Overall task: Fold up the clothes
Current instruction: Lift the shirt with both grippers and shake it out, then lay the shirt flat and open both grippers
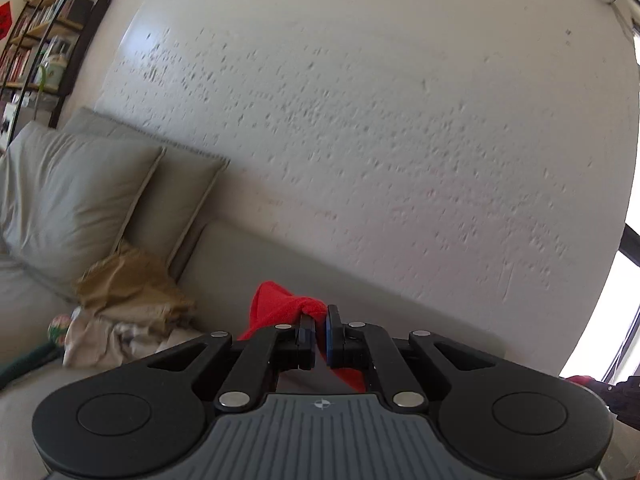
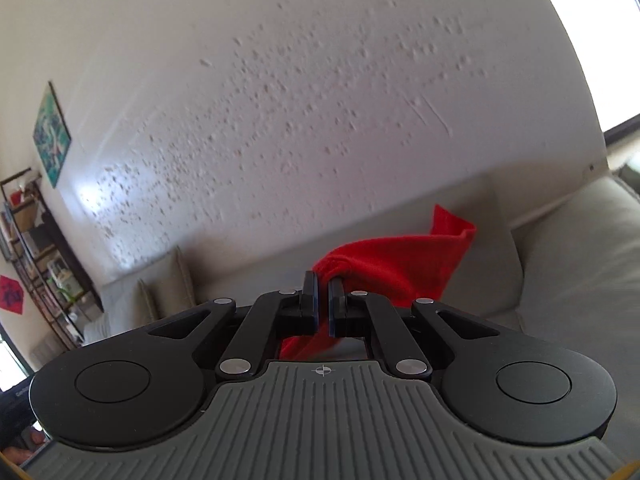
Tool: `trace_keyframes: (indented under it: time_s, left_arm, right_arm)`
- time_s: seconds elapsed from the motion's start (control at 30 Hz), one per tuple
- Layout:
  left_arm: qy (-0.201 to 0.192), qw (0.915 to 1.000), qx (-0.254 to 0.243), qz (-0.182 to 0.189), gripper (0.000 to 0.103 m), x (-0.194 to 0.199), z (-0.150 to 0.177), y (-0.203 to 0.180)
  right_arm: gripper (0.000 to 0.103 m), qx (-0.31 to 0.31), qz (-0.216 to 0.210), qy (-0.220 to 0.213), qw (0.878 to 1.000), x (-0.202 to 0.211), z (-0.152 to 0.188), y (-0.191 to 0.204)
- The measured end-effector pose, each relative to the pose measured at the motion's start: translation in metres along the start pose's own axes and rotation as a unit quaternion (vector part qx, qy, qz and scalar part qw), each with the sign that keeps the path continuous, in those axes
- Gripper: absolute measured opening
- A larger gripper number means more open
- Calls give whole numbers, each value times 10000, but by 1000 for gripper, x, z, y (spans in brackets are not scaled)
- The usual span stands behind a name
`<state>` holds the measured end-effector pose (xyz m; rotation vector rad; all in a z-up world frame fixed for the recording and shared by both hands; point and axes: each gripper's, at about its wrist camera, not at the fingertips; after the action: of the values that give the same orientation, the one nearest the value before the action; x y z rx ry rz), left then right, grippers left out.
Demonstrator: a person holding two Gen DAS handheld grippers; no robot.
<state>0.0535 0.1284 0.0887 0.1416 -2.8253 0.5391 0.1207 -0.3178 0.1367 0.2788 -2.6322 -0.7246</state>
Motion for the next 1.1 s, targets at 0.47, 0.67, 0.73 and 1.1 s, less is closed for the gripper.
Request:
trace_keyframes:
  time_s: [0.47,0.67,0.73,1.1]
  left_arm:
    - [1702,9824,316,-705,3,37,125,51]
    - [2258,9704,-205,-835,3,48,140,40]
    - [2780,9542,-410,-1028,4,37,159,41]
    - [2709,9526,-974,-983,35,48,151,15]
  right_arm:
    - [4,-571,1093,1600,9794,11,164,-100]
    - [4,-396,1288,1716,9759,42,165,-95]
    - [4,-282,1433,1948,9699,39,176,-99]
    - [41,-243,1300,2170,9672,56,184,-105]
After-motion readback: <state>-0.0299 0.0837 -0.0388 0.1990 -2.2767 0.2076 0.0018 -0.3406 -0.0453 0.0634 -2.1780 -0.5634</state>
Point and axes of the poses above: each gripper's, at about its wrist camera, not at the fingertips, and x roughly against the way its jaws point, y to its left, z to its underside
